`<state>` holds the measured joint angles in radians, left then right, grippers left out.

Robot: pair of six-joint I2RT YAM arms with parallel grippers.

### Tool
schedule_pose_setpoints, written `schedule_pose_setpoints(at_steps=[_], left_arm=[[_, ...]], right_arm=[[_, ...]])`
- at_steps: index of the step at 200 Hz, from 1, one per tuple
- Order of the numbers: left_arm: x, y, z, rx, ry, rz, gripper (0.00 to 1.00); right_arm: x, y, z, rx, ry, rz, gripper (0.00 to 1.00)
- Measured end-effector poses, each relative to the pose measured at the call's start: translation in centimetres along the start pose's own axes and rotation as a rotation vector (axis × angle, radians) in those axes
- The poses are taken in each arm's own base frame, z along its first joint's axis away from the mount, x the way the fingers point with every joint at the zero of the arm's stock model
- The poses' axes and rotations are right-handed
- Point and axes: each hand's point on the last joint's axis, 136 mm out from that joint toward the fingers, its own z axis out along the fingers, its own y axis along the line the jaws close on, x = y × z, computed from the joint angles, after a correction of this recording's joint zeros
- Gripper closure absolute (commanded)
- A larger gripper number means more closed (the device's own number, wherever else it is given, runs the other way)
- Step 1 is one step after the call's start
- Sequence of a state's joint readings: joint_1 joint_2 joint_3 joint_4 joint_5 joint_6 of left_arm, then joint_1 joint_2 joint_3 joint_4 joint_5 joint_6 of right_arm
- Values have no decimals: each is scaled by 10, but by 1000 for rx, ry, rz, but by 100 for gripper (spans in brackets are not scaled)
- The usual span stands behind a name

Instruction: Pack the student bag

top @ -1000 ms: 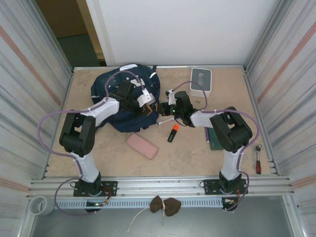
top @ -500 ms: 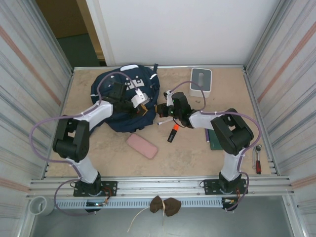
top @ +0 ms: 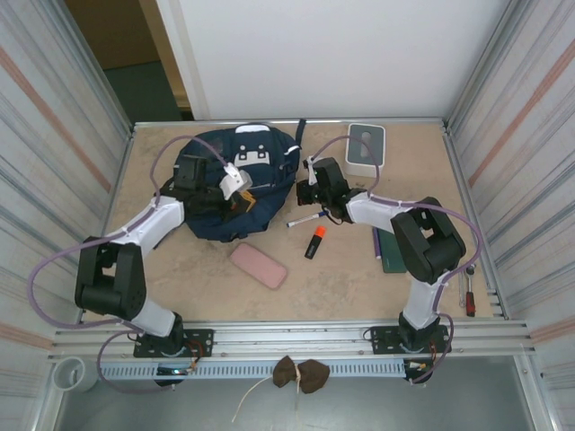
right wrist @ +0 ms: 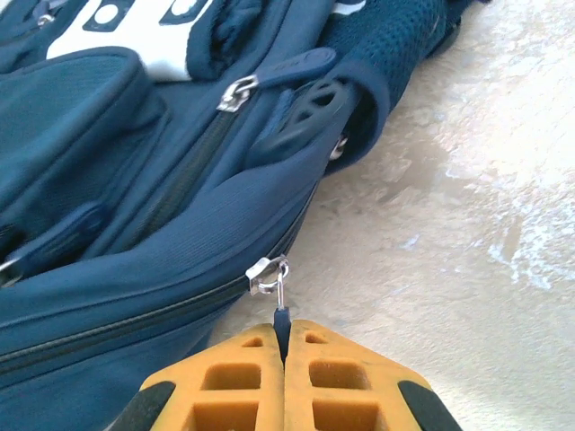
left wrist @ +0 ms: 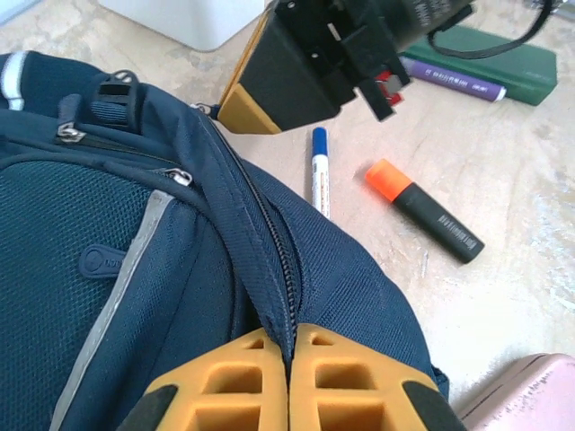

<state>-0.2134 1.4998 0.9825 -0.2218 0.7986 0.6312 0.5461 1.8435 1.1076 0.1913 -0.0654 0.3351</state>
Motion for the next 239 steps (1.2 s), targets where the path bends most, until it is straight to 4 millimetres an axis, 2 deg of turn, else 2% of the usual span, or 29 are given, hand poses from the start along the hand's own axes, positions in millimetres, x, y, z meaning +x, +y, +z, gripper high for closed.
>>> schedule_pose_setpoints(at_steps=[38, 72, 100, 111, 129, 136, 144, 171, 192, 216, 230, 239], left_arm=[[-18, -4, -21, -3, -89, 40, 100], [-23, -6, -23, 17, -118, 49, 100], [-23, -7, -23, 29, -126, 46, 100], [-23, -8, -23, 38, -131, 44, 100], [-23, -9, -22, 47, -134, 41, 100], [-22, -9, -21, 50, -134, 39, 100], [-22, -10, -20, 55, -133, 37, 100], [-20, -12, -17, 70, -131, 34, 100], [-20, -15, -14, 79, -127, 33, 100], [-19, -19, -10, 93, -121, 34, 100], [-18, -20, -7, 97, -113, 34, 100], [-16, -21, -4, 102, -107, 32, 100]], right_arm=[[-12, -17, 7, -10, 24, 26, 100], [-15, -17, 7, -75, 51, 49, 96], [-14, -18, 2, -156, 72, 78, 79], [-12, -25, -2, -169, 81, 91, 71], [-9, -41, -12, -178, 87, 156, 55], [-10, -47, -16, -182, 81, 193, 44], [-12, -52, -19, -185, 70, 242, 37], [-24, -57, -19, -196, 42, 393, 27], [-38, -49, -4, -211, 36, 464, 25], [-57, -46, 27, -209, 21, 516, 28], [-61, -44, 45, -213, 21, 542, 34], [-60, -45, 55, -210, 29, 567, 45]])
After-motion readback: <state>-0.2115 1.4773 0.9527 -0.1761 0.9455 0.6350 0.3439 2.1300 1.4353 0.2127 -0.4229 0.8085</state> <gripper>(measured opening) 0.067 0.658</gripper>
